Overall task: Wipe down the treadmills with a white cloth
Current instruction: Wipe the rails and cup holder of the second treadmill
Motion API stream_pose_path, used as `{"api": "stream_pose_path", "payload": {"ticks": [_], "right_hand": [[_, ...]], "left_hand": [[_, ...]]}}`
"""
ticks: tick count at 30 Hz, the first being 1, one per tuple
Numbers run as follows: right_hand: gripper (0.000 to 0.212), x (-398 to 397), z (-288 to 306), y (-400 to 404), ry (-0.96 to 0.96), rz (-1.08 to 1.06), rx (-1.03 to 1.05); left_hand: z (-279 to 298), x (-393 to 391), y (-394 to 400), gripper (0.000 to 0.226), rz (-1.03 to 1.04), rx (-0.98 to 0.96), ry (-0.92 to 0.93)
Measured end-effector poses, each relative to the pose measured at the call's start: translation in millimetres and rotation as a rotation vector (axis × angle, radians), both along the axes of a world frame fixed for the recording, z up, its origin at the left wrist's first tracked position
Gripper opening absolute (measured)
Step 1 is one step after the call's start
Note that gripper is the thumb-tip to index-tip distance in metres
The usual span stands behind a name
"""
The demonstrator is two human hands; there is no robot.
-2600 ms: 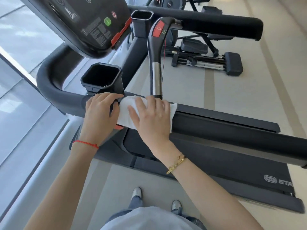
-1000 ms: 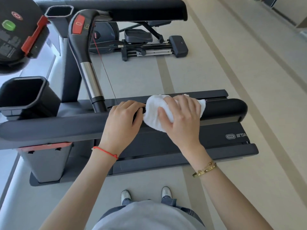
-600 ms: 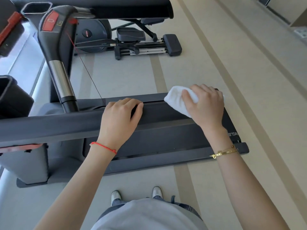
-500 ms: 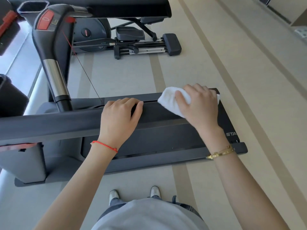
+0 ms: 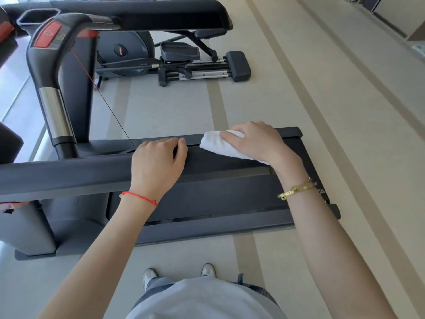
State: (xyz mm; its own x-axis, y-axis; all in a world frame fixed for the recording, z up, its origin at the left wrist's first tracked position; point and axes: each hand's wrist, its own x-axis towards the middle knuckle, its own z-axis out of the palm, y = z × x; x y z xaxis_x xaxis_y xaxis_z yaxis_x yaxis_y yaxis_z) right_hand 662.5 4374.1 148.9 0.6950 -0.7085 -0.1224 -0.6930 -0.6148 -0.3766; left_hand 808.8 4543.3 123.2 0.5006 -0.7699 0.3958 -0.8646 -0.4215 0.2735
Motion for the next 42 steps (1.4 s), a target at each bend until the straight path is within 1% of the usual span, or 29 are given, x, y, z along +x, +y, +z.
{"api": "stream_pose_path", "payload": {"ticks": [1, 3, 4, 5, 6, 7, 8, 10, 11, 12, 13, 16, 18, 20, 22, 23, 24, 26, 27, 28, 30, 31, 32, 34, 36, 37, 39, 40, 42], "right_hand": [[0.044, -5, -5, 5, -0.076, -0.036, -0.077], [0.034, -17, -16, 18, -0.294, -0.099, -0.215], [0.029, -24, -19, 24, -0.393, -0.109, -0.255], [0.030, -28, -22, 29, -0.465, -0.114, -0.268], [0.030, -31, -24, 28, -0.501, -0.119, -0.246], [0.029, -33, -26, 22, -0.510, -0.136, -0.178], [0.029, -35, -26, 12, -0.502, -0.169, -0.049], [0.039, -41, -21, -7, -0.509, -0.237, 0.328], [0.044, -45, -21, -14, -0.523, -0.263, 0.470], [0.045, -50, -23, -16, -0.529, -0.281, 0.524], [0.043, -53, -28, -15, -0.553, -0.302, 0.522], [0.032, -59, -44, 3, -0.734, -0.430, 0.446], [0.029, -62, -53, 19, -0.824, -0.467, 0.348], [0.026, -63, -57, 31, -0.860, -0.461, 0.236], [0.022, -63, -54, 28, -0.841, -0.448, 0.219], [0.022, -62, -51, 19, -0.802, -0.429, 0.270], [0.026, -60, -45, 9, -0.745, -0.395, 0.345], [0.044, -56, -34, -6, -0.646, -0.327, 0.477], [0.049, -56, -32, -10, -0.633, -0.312, 0.509], [0.048, -57, -33, -10, -0.642, -0.319, 0.513], [0.033, -59, -41, 1, -0.701, -0.376, 0.436], [0.026, -60, -46, 10, -0.737, -0.402, 0.347], [0.024, -60, -52, 21, -0.770, -0.419, 0.237], [0.030, -59, -58, 38, -0.820, -0.420, 0.060], [0.034, -57, -56, 43, -0.789, -0.376, -0.053], [0.035, -55, -51, 40, -0.729, -0.325, -0.112], [0.032, -45, -33, 26, -0.519, -0.182, -0.187], [0.033, -38, -22, 17, -0.389, -0.107, -0.160], [0.041, -19, 0, 2, -0.120, 0.009, -0.005]], "left_hand": [[1, -3, -4, 0.047, -0.014, 0.012, 0.004], [1, -8, -11, 0.047, -0.029, 0.025, 0.007], [1, -9, -13, 0.047, -0.027, 0.026, 0.004], [0, -10, -14, 0.048, -0.019, 0.023, -0.002], [-1, -10, -14, 0.049, -0.011, 0.020, -0.007], [-2, -10, -14, 0.049, -0.003, 0.017, -0.011], [-2, -11, -14, 0.048, 0.005, 0.012, -0.016], [-3, -12, -13, 0.047, 0.023, 0.008, -0.026], [-3, -12, -13, 0.047, 0.036, 0.009, -0.032], [-4, -13, -14, 0.047, 0.046, 0.011, -0.037], [-4, -13, -14, 0.047, 0.054, 0.010, -0.041], [-5, -14, -15, 0.047, 0.063, 0.002, -0.046], [-6, -14, -16, 0.047, 0.069, -0.010, -0.054], [-7, -14, -16, 0.047, 0.072, -0.013, -0.063], [-8, -14, -17, 0.047, 0.076, -0.019, -0.068], [-9, -14, -17, 0.047, 0.079, -0.022, -0.071], [-9, -14, -16, 0.046, 0.080, -0.028, -0.076], [-10, -14, -16, 0.047, 0.076, -0.041, -0.089], [-10, -14, -16, 0.047, 0.072, -0.045, -0.093], [-11, -14, -16, 0.047, 0.068, -0.048, -0.095], [-11, -14, -16, 0.047, 0.070, -0.056, -0.103], [-12, -14, -16, 0.047, 0.072, -0.060, -0.107], [-12, -14, -16, 0.047, 0.072, -0.064, -0.112], [-13, -14, -16, 0.047, 0.070, -0.074, -0.118], [-13, -14, -16, 0.047, 0.068, -0.076, -0.121], [-12, -14, -16, 0.047, 0.066, -0.074, -0.119], [-11, -15, -15, 0.047, 0.064, -0.072, -0.110], [-10, -15, -15, 0.047, 0.061, -0.067, -0.105], [-7, -16, -14, 0.046, 0.056, -0.050, -0.094]]}}
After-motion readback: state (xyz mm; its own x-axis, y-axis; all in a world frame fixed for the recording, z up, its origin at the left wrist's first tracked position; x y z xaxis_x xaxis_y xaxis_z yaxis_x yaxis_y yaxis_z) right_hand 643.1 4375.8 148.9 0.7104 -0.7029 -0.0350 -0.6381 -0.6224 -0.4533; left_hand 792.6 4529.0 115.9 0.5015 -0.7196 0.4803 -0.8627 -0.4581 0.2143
